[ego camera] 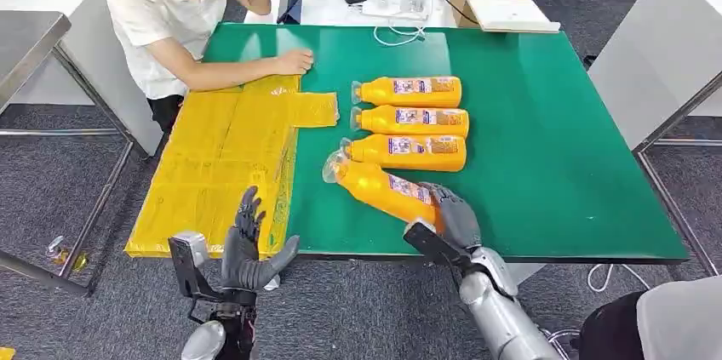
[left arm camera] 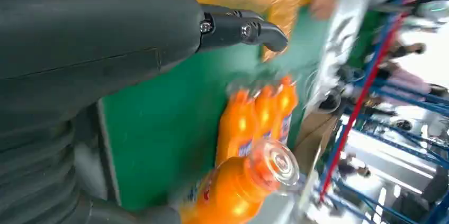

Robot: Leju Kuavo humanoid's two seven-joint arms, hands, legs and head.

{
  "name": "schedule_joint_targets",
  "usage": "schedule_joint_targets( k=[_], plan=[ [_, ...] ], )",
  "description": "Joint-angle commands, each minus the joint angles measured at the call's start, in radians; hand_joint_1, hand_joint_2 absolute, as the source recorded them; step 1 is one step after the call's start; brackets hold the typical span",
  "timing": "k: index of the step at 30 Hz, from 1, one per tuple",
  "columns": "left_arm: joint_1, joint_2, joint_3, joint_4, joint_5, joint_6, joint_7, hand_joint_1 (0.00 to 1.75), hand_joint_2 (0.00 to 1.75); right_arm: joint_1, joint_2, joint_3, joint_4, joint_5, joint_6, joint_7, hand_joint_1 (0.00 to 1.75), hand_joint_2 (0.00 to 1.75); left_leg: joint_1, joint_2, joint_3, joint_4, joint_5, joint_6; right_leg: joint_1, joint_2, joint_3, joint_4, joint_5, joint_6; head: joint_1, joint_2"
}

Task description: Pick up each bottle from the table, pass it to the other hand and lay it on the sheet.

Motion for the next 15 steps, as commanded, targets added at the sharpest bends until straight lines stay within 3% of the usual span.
schedule_joint_targets(
  k=[1, 7, 15],
  plan=[
    [-0.025, 0.056, -0.064, 0.065, 0.196, -0.11, 0.062, 0.0, 1.75, 0.042, 0.011, 0.061, -0.217, -0.078, -0.003, 0.005, 1.75, 1.75, 0.0, 0.003, -0.002, -0.001, 0.0, -0.001, 0.0, 0.002, -0.003, 0.0, 0.001, -0.002, 0.0, 0.0],
    [-0.031, 0.084, -0.108, 0.043, 0.231, -0.179, 0.076, 0.0, 1.75, 0.013, 0.02, 0.102, -0.175, -0.09, -0.009, -0.016, 1.75, 1.75, 0.0, 0.001, -0.004, -0.001, 0.0, -0.001, 0.0, 0.001, -0.004, 0.0, 0.0, -0.001, 0.0, 0.0],
    [-0.082, 0.083, -0.136, 0.087, 0.109, -0.176, 0.034, 0.0, 1.75, -0.052, 0.144, 0.288, -0.067, -0.067, 0.075, -0.032, 1.75, 1.75, 0.001, 0.006, -0.007, -0.001, 0.0, -0.002, 0.001, 0.006, -0.008, 0.0, 0.001, -0.003, 0.0, 0.0]
  ],
)
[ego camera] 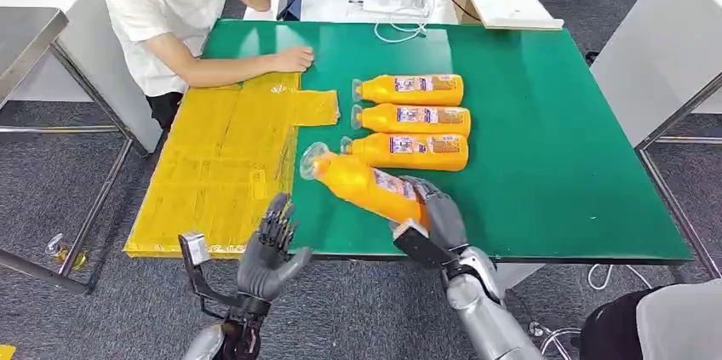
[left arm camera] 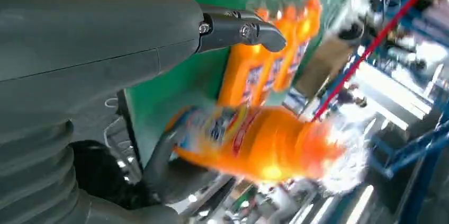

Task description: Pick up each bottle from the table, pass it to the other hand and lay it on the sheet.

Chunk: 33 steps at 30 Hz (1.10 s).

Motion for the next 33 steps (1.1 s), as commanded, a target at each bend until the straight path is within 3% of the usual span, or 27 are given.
schedule_joint_targets(
  k=[1, 9, 14, 25, 26, 27, 30, 31, 33],
  plan=[
    [-0.085, 0.048, -0.056, 0.087, -0.058, 0.018, -0.011, 0.0, 1.75, -0.093, 0.131, 0.228, 0.124, 0.023, 0.068, -0.012, 1.75, 1.75, 0.001, 0.004, 0.002, -0.001, 0.0, -0.002, 0.001, 0.003, 0.0, 0.0, 0.001, -0.002, 0.0, 0.0],
    [-0.087, 0.044, -0.054, 0.087, -0.068, 0.023, -0.014, 0.0, 1.75, -0.099, 0.13, 0.265, 0.144, 0.006, 0.075, -0.023, 1.75, 1.75, 0.002, 0.001, 0.001, -0.001, 0.0, -0.001, 0.002, 0.0, 0.0, 0.0, 0.0, -0.002, 0.0, 0.0],
    [-0.099, 0.01, -0.01, 0.1, -0.024, 0.091, 0.006, 0.0, 1.75, -0.06, 0.163, 0.337, 0.141, 0.0, 0.06, -0.055, 1.75, 1.75, 0.002, 0.001, 0.0, -0.001, 0.0, -0.002, 0.002, 0.0, 0.0, -0.001, 0.0, -0.002, 0.001, 0.0],
    [-0.059, -0.014, 0.021, -0.02, 0.14, -0.008, 0.026, 0.02, 1.75, -0.087, 0.161, 0.401, 0.212, -0.045, 0.09, -0.056, 1.75, 1.75, 0.002, 0.001, -0.001, 0.0, 0.0, -0.001, 0.002, 0.0, -0.002, -0.001, 0.0, -0.002, 0.001, 0.0],
    [-0.058, -0.02, 0.029, -0.017, 0.152, -0.009, 0.023, 1.66, 1.75, -0.088, 0.162, 0.403, 0.213, -0.047, 0.093, -0.056, 1.75, 1.75, 0.003, 0.001, 0.001, 0.0, -0.001, -0.002, 0.002, -0.001, 0.0, 0.0, -0.001, -0.002, 0.0, 0.0],
    [-0.057, -0.027, 0.041, -0.019, 0.168, -0.011, 0.022, 1.75, 1.75, -0.088, 0.162, 0.409, 0.215, -0.048, 0.099, -0.057, 1.75, 1.75, 0.003, 0.0, 0.0, 0.0, 0.0, -0.002, 0.002, -0.001, -0.001, -0.001, -0.001, -0.002, 0.0, 0.0],
    [-0.052, -0.03, 0.061, -0.04, 0.142, 0.002, -0.005, 1.75, 1.75, -0.067, 0.166, 0.424, 0.223, -0.064, 0.116, -0.064, 1.75, 1.75, 0.002, 0.0, 0.0, 0.0, 0.0, -0.001, 0.002, -0.001, -0.001, -0.001, -0.001, -0.002, 0.0, 0.0],
    [-0.044, -0.03, 0.066, -0.05, 0.131, 0.003, -0.015, 1.75, 1.75, -0.052, 0.167, 0.42, 0.223, -0.076, 0.114, -0.069, 1.5, 1.75, 0.003, 0.0, -0.001, 0.0, 0.0, -0.001, 0.002, -0.001, -0.001, -0.001, 0.0, -0.002, 0.0, 0.0],
    [-0.034, -0.026, 0.07, -0.066, 0.094, 0.022, -0.035, 1.75, 1.75, -0.023, 0.166, 0.412, 0.214, -0.099, 0.102, -0.078, 0.0, 1.75, 0.003, -0.001, 0.001, -0.001, 0.0, -0.002, 0.002, -0.003, 0.001, -0.001, -0.001, -0.002, 0.0, 0.0]
  ],
)
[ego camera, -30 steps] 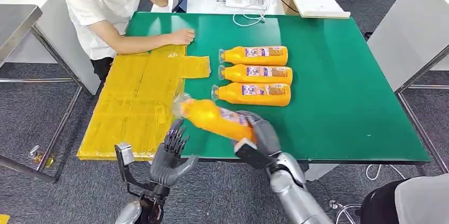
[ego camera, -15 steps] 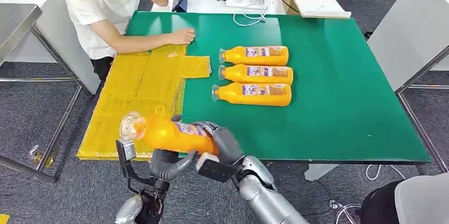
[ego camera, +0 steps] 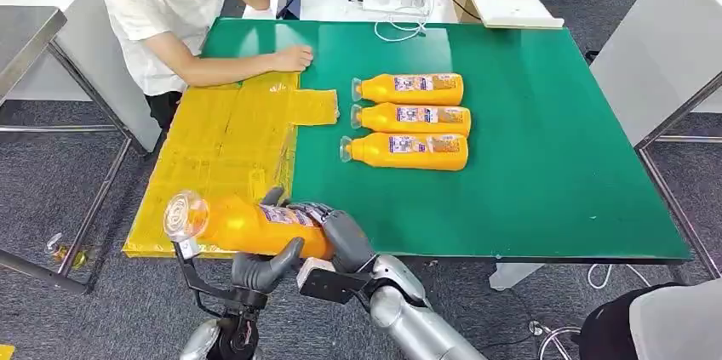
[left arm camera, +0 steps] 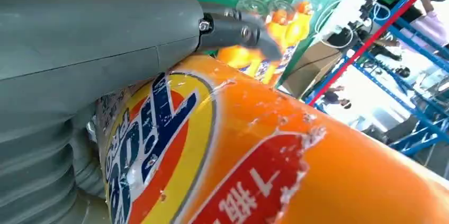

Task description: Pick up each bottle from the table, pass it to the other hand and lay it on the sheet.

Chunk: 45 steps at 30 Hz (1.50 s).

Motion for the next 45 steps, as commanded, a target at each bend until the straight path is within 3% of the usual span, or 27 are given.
schedule_joint_targets(
  k=[1, 4, 5, 13, 17, 20, 21, 23, 26, 34, 39, 43, 44, 45],
  plan=[
    [-0.025, -0.013, 0.045, -0.048, -0.049, 0.014, -0.047, 1.75, 1.75, 0.054, 0.004, 0.057, 0.088, -0.047, 0.008, -0.021, 0.0, 1.75, 0.002, -0.002, 0.002, -0.001, 0.0, -0.001, 0.002, -0.003, 0.004, -0.001, -0.001, -0.002, 0.0, 0.0],
    [-0.037, 0.012, 0.053, -0.046, -0.191, 0.123, -0.096, 1.75, 1.75, 0.086, 0.001, 0.053, 0.043, -0.049, -0.026, -0.022, 0.0, 1.75, 0.001, -0.002, 0.002, -0.001, 0.0, -0.001, 0.001, -0.002, 0.003, -0.001, -0.001, -0.002, 0.0, 0.0],
    [-0.043, 0.004, 0.079, -0.042, -0.251, 0.188, -0.147, 1.75, 1.75, 0.114, 0.003, 0.048, 0.005, -0.055, -0.041, -0.029, 0.0, 0.0, 0.001, -0.001, 0.002, -0.001, 0.0, -0.001, 0.001, -0.002, 0.003, -0.001, -0.001, -0.002, 0.0, 0.0],
    [-0.081, 0.023, 0.15, -0.024, -0.285, 0.247, -0.138, 1.75, 1.75, 0.169, 0.017, 0.068, -0.06, -0.032, -0.122, -0.032, 0.0, 0.0, 0.001, 0.0, 0.002, -0.001, 0.0, -0.001, 0.002, -0.001, 0.002, -0.001, 0.0, -0.002, 0.0, 0.0],
    [-0.179, 0.097, 0.125, 0.124, -0.713, 0.544, -0.188, 1.75, 1.75, 0.175, 0.019, 0.06, -0.095, -0.043, -0.16, -0.052, 0.0, 0.0, 0.001, 0.0, 0.003, -0.001, 0.0, -0.002, 0.001, -0.001, 0.003, 0.0, -0.001, -0.003, 0.0, 0.0],
    [-0.19, 0.097, 0.137, 0.151, -0.711, 0.528, -0.2, 1.75, 1.75, 0.175, 0.019, 0.061, -0.097, -0.044, -0.16, -0.052, 0.0, 0.0, 0.0, 0.0, 0.002, -0.002, 0.001, -0.001, 0.001, -0.001, 0.003, -0.001, 0.0, -0.002, 0.0, 0.0],
    [-0.212, 0.106, 0.119, 0.193, -0.857, 0.637, -0.218, 1.75, 1.75, 0.17, 0.02, 0.062, -0.092, -0.045, -0.159, -0.06, 0.0, 0.0, 0.001, 0.0, 0.004, -0.002, 0.0, -0.002, 0.001, -0.001, 0.005, -0.001, 0.0, -0.003, 0.0, 0.0],
    [-0.269, 0.122, 0.111, 0.297, -1.083, 0.754, -0.145, 1.75, 1.75, 0.167, 0.028, 0.056, -0.093, -0.047, -0.171, -0.083, 0.0, 0.0, 0.001, 0.0, 0.003, -0.001, 0.0, -0.001, 0.001, -0.001, 0.003, -0.001, 0.0, -0.002, 0.0, 0.0],
    [-0.403, 0.153, 0.105, 0.53, -1.447, 0.807, 0.033, 1.75, 1.75, 0.172, 0.044, 0.049, -0.113, -0.046, -0.169, -0.084, 0.0, 0.0, 0.001, -0.002, 0.004, -0.002, 0.001, -0.002, 0.001, -0.003, 0.005, -0.001, -0.001, -0.003, 0.0, 0.0],
    [-0.667, 0.165, 0.115, 0.934, -1.666, 0.527, 0.198, 1.75, 1.75, 0.165, 0.067, 0.04, -0.118, -0.052, -0.145, -0.094, 0.0, 0.0, 0.001, 0.001, 0.003, 0.0, 0.001, -0.002, 0.002, 0.0, 0.003, 0.001, 0.001, -0.003, 0.0, 0.0],
    [-0.7, 0.171, 0.096, 0.97, -1.702, 0.481, 0.225, 1.75, 1.75, 0.165, 0.068, 0.037, -0.119, -0.055, -0.14, -0.096, 0.0, 0.0, 0.003, 0.005, 0.007, 0.001, -0.001, -0.004, 0.004, 0.002, 0.006, 0.003, 0.0, -0.009, 0.0, 0.0],
    [-0.761, 0.171, 0.105, 1.027, -1.733, 0.38, 0.278, 1.75, 1.75, 0.154, 0.075, 0.038, -0.108, -0.059, -0.124, -0.103, 0.0, 0.0, 0.002, 0.004, 0.004, 0.0, 0.001, -0.002, 0.002, 0.003, 0.003, 0.002, 0.003, -0.005, 0.0, 0.0],
    [-0.777, 0.172, 0.118, 1.042, -1.725, 0.355, 0.288, 1.66, 1.75, 0.15, 0.079, 0.041, -0.105, -0.06, -0.12, -0.105, 0.0, 0.0, 0.002, 0.002, 0.003, 0.001, 0.001, -0.002, 0.002, 0.001, 0.003, 0.002, 0.002, -0.005, 0.0, 0.0],
    [-0.783, 0.173, 0.12, 1.046, -1.725, 0.348, 0.288, 0.42, 1.75, 0.148, 0.08, 0.041, -0.104, -0.06, -0.12, -0.105, 0.0, 0.0, 0.002, 0.002, 0.003, 0.002, 0.001, -0.003, 0.003, 0.0, 0.003, 0.003, 0.002, -0.006, 0.001, 0.0]
  ],
)
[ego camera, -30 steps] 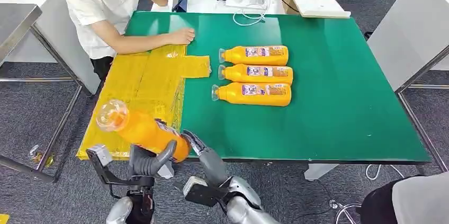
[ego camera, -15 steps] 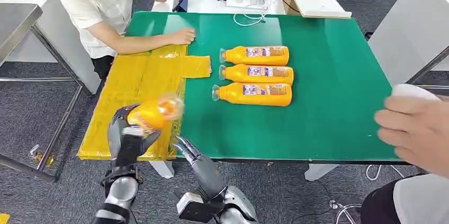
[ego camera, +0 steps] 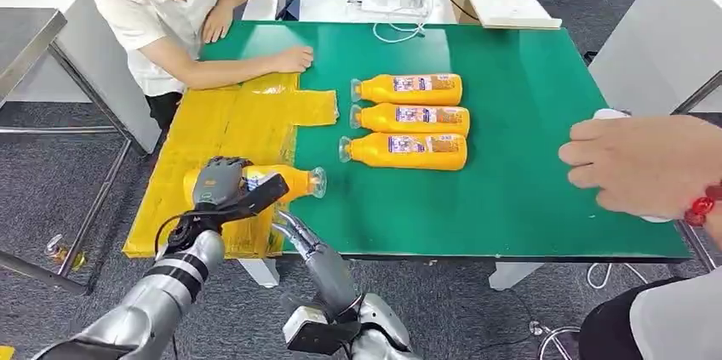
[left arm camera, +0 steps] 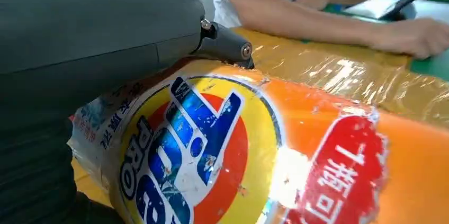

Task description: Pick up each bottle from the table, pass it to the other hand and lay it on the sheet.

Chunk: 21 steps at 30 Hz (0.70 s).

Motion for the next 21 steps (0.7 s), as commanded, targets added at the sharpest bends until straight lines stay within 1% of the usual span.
schedule_joint_targets(
  k=[1, 3, 5, 8, 9, 10, 12, 13, 14, 15, 16, 17, 18, 19, 21],
  plan=[
    [-0.161, 0.023, 0.002, 0.24, -0.022, -0.153, 0.071, 0.42, 1.75, -0.026, 0.035, -0.001, 0.024, -0.011, 0.022, -0.011, 0.0, 0.0, 0.002, 0.001, 0.001, 0.001, 0.0, -0.002, 0.002, 0.0, 0.001, 0.001, 0.0, -0.003, 0.001, 0.0],
    [-0.162, 0.021, 0.002, 0.24, -0.022, -0.155, 0.071, 0.42, 1.75, -0.027, 0.036, -0.001, 0.024, -0.011, 0.022, -0.011, 0.0, 0.0, 0.001, 0.004, 0.002, 0.0, 0.0, -0.003, 0.001, 0.004, 0.002, 0.001, 0.001, -0.003, 0.0, 0.0],
    [-0.162, 0.021, 0.002, 0.24, -0.022, -0.155, 0.071, 0.42, 1.75, -0.027, 0.036, -0.001, 0.024, -0.011, 0.022, -0.011, 0.0, 0.0, 0.0, 0.003, 0.002, 0.0, 0.001, -0.002, 0.001, 0.002, 0.002, 0.001, 0.001, -0.001, 0.0, 0.0],
    [-0.16, 0.02, 0.002, 0.24, -0.022, -0.152, 0.071, 0.42, 1.75, -0.027, 0.035, -0.001, 0.024, -0.011, 0.021, -0.012, 0.0, 0.0, 0.001, 0.003, 0.004, 0.0, 0.001, -0.003, 0.001, 0.002, 0.002, 0.002, 0.0, -0.003, 0.0, 0.0],
    [-0.159, 0.018, 0.005, 0.242, -0.018, -0.16, 0.067, 0.03, 1.75, -0.026, 0.035, -0.001, 0.026, -0.012, 0.02, -0.013, 0.0, 0.0, 0.001, 0.003, 0.004, 0.0, 0.001, -0.003, 0.002, 0.002, 0.003, 0.002, 0.0, -0.003, 0.0, 0.0],
    [-0.159, 0.014, 0.028, 0.243, 0.009, -0.198, 0.042, 0.0, 1.75, -0.026, 0.035, -0.002, 0.028, -0.014, 0.018, -0.015, 0.0, 0.0, 0.001, 0.002, 0.003, 0.0, 0.001, -0.003, 0.001, 0.002, 0.002, 0.002, 0.0, -0.002, 0.0, 0.0],
    [-0.137, 0.003, 0.151, 0.219, 0.178, -0.356, -0.092, 0.0, 1.75, -0.028, 0.035, -0.003, 0.043, -0.026, 0.023, -0.022, 0.0, 0.0, 0.001, 0.002, 0.003, 0.0, 0.001, -0.002, 0.001, 0.002, 0.002, 0.002, 0.001, -0.001, 0.0, 0.0],
    [-0.128, 0.004, 0.161, 0.214, 0.195, -0.372, -0.106, 0.0, 1.75, -0.029, 0.035, -0.003, 0.049, -0.028, 0.02, -0.026, 0.0, 0.0, 0.001, 0.003, 0.004, 0.0, 0.001, -0.003, 0.001, 0.003, 0.003, 0.002, 0.001, -0.002, 0.0, 0.0],
    [-0.111, 0.004, 0.211, 0.206, 0.298, -0.532, -0.188, 0.0, 1.75, -0.034, 0.037, 0.0, 0.065, -0.044, 0.034, -0.039, 0.0, 0.0, 0.0, 0.003, 0.004, -0.001, 0.001, -0.002, 0.001, 0.003, 0.003, 0.002, 0.001, -0.002, 0.0, 0.0],
    [-0.094, 0.018, 0.223, 0.193, 0.34, -0.599, -0.226, 0.0, 1.75, -0.039, 0.039, 0.002, 0.076, -0.052, 0.039, -0.047, 0.0, 0.0, 0.001, 0.004, 0.004, -0.001, 0.001, -0.003, 0.001, 0.004, 0.003, 0.001, 0.001, -0.002, 0.0, 0.0],
    [-0.07, 0.036, 0.215, 0.175, 0.367, -0.637, -0.266, 0.0, 1.75, -0.045, 0.043, 0.003, 0.087, -0.061, 0.037, -0.057, 0.0, 0.0, 0.001, 0.006, 0.006, -0.002, 0.001, -0.003, 0.001, 0.005, 0.004, 0.001, 0.001, -0.003, 0.0, 0.0],
    [-0.057, 0.047, 0.214, 0.17, 0.393, -0.677, -0.292, 0.0, 1.75, -0.048, 0.045, 0.001, 0.093, -0.072, 0.04, -0.063, 0.0, 0.0, 0.0, 0.003, 0.007, -0.002, 0.001, -0.003, 0.0, 0.003, 0.006, 0.0, 0.001, -0.002, 0.0, 0.0],
    [-0.048, 0.056, 0.205, 0.163, 0.393, -0.683, -0.313, 0.0, 1.75, -0.05, 0.046, 0.0, 0.094, -0.076, 0.041, -0.065, 0.0, 0.0, 0.0, 0.006, 0.01, -0.004, 0.001, -0.003, 0.0, 0.006, 0.007, -0.001, 0.002, -0.003, 0.0, 0.0],
    [-0.04, 0.064, 0.189, 0.159, 0.401, -0.698, -0.334, 0.0, 1.75, -0.051, 0.045, 0.0, 0.093, -0.083, 0.038, -0.065, 0.0, 0.0, 0.0, 0.0, 0.009, -0.003, 0.001, -0.002, 0.0, 0.003, 0.009, 0.0, 0.0, -0.002, 0.0, 0.0],
    [-0.019, 0.072, 0.181, 0.137, 0.449, -0.727, -0.382, 0.0, 1.75, -0.054, 0.042, 0.003, 0.102, -0.089, 0.028, -0.065, 0.0, 0.0, 0.0, 0.004, 0.011, -0.004, 0.001, -0.003, 0.0, 0.005, 0.011, -0.001, 0.001, -0.003, 0.0, 0.0]
  ],
)
